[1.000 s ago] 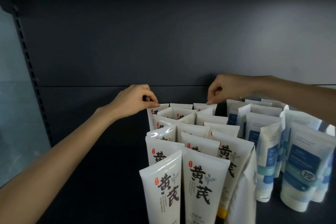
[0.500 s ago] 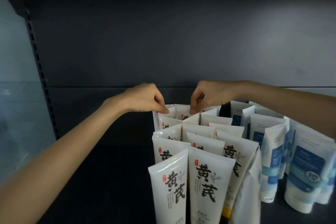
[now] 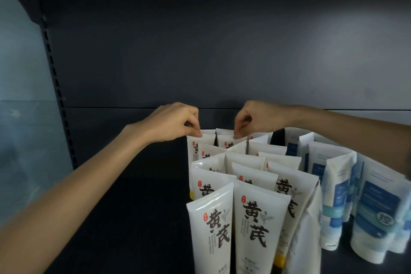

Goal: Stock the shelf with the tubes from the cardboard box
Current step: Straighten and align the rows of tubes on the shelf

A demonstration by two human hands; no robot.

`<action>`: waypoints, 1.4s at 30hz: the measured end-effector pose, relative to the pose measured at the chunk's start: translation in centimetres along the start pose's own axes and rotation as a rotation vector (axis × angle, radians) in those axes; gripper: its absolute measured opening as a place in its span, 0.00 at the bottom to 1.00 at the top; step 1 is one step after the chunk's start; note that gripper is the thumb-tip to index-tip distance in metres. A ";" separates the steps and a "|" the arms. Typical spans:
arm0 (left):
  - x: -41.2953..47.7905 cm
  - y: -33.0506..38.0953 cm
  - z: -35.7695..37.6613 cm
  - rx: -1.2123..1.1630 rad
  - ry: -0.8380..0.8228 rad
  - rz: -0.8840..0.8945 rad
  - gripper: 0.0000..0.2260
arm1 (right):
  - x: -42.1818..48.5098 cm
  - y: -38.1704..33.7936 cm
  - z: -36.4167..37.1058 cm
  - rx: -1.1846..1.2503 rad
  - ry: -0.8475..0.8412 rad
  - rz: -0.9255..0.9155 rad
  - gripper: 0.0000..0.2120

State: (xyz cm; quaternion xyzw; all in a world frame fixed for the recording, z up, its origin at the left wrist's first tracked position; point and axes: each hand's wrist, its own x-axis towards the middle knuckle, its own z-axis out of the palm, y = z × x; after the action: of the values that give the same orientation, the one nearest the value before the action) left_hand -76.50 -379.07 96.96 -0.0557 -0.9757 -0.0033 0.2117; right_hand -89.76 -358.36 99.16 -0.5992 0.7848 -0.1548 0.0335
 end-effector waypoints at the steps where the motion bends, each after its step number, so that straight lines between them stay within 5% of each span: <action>1: 0.0 0.0 0.0 -0.007 0.001 0.000 0.04 | 0.0 0.0 0.0 0.003 0.003 0.001 0.09; 22: 1.8 2.0 1.2 -0.341 -0.003 -0.024 0.09 | -4.2 2.8 -3.4 0.052 -0.084 0.125 0.03; 42: 2.6 3.5 1.9 -0.357 -0.047 -0.025 0.06 | -4.6 4.9 -1.2 -0.097 0.141 0.181 0.10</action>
State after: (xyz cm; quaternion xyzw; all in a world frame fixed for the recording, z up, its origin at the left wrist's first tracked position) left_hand -79.23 -375.23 96.27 -0.0805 -0.9650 -0.1775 0.1757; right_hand -93.28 -352.58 98.33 -0.5145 0.8426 -0.1548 -0.0371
